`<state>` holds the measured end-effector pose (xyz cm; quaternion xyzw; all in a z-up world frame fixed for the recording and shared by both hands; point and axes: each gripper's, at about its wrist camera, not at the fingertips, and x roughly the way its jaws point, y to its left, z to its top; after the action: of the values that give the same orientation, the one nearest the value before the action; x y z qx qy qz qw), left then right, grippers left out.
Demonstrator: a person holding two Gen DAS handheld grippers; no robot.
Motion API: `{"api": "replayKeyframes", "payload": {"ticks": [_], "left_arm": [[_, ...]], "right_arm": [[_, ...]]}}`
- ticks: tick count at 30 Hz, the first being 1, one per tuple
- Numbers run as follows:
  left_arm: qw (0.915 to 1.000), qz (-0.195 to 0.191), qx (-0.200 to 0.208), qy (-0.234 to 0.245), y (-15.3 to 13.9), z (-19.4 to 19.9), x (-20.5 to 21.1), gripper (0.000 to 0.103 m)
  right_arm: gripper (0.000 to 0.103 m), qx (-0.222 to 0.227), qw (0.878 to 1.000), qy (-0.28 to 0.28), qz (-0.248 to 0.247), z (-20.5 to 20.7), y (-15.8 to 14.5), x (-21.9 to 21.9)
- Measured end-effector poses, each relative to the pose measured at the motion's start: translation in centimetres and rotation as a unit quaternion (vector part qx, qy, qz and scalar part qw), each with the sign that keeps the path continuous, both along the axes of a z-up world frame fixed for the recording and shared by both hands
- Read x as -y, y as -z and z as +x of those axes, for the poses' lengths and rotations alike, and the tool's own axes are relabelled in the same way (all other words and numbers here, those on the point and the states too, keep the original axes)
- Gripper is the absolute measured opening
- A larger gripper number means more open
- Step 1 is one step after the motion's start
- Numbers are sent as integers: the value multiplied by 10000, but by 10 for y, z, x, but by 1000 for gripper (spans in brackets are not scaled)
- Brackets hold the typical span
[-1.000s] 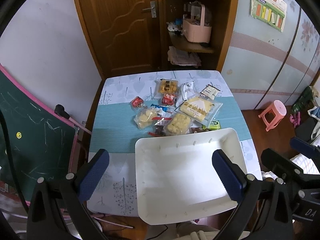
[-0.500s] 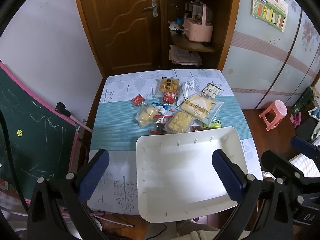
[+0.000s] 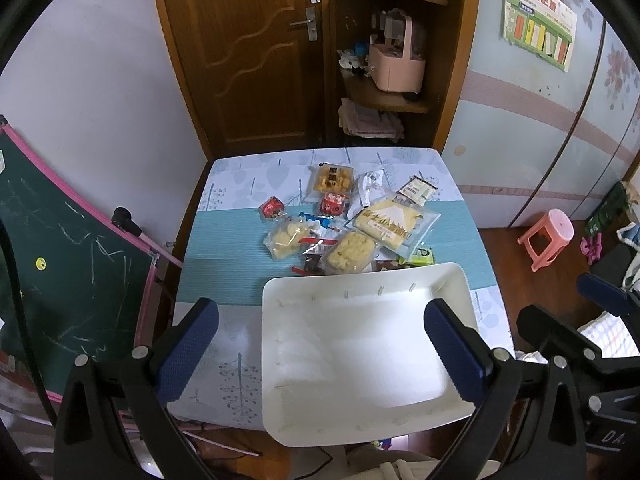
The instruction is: Organize snacks
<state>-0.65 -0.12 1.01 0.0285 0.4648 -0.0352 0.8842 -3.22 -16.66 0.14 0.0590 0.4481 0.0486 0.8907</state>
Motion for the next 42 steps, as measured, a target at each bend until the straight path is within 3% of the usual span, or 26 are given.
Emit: {"api": "replayKeyframes", "payload": {"ticks": [14, 26, 34, 42], "left_arm": [[9992, -22, 338, -193, -16, -9, 25, 102], [9994, 55, 330, -116, -11, -9, 30, 102], [9999, 11, 158, -26, -2, 29, 25, 102], [9996, 172, 231, 32, 8, 102, 0, 102]], "right_arm": [[99, 311, 9983, -425, -244, 2, -11, 26], [99, 311, 9980, -557, -26, 8, -8, 44], [99, 195, 9992, -340, -110, 36, 0, 44], [99, -92, 9994, -109, -315, 94, 19, 44]]}}
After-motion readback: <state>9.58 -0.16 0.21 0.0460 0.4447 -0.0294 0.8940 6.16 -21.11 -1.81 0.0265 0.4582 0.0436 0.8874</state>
